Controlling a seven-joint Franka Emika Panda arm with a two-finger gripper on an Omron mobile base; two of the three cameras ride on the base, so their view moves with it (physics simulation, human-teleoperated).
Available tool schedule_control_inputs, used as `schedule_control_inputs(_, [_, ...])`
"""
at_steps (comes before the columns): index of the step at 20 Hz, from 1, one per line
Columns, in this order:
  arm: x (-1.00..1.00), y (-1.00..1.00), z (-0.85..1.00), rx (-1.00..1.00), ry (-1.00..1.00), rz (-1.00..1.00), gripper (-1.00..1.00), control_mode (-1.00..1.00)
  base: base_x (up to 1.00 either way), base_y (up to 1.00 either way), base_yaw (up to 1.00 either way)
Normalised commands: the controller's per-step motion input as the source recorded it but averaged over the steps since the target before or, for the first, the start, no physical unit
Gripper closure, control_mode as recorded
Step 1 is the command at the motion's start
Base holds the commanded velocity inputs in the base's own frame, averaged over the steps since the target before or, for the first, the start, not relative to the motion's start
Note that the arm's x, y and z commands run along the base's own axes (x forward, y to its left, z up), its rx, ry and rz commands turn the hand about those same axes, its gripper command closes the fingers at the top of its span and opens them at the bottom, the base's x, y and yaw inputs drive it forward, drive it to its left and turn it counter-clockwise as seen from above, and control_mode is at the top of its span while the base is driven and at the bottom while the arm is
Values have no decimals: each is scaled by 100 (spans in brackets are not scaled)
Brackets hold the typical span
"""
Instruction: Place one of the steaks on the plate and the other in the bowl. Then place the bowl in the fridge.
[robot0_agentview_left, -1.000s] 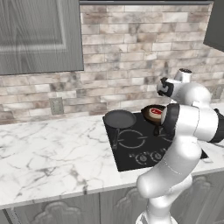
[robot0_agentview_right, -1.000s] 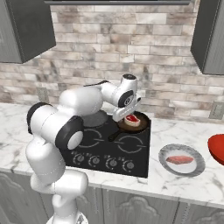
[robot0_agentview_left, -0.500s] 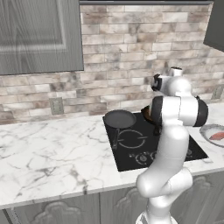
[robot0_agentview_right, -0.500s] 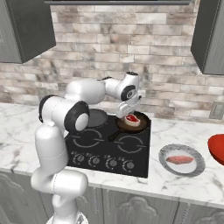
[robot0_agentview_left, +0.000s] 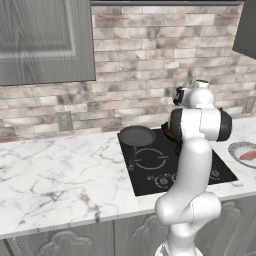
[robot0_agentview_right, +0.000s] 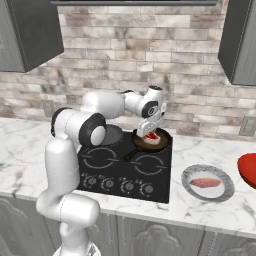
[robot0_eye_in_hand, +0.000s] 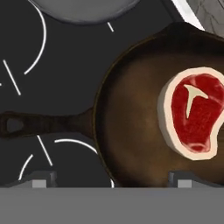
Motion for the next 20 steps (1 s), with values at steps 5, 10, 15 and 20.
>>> schedule_control_inputs(5, [15, 0, -21, 0, -8, 2, -100, -100, 0, 0, 0])
schedule_control_inputs(10, [14, -1, -15, 0, -2, 2, -100, -100, 0, 0, 0])
schedule_control_inputs(15, [23, -12, -3, 0, -2, 1, -100, -100, 0, 0, 0])
schedule_control_inputs(20, [21, -12, -6, 0, -3, 0, -100, -100, 0, 0, 0])
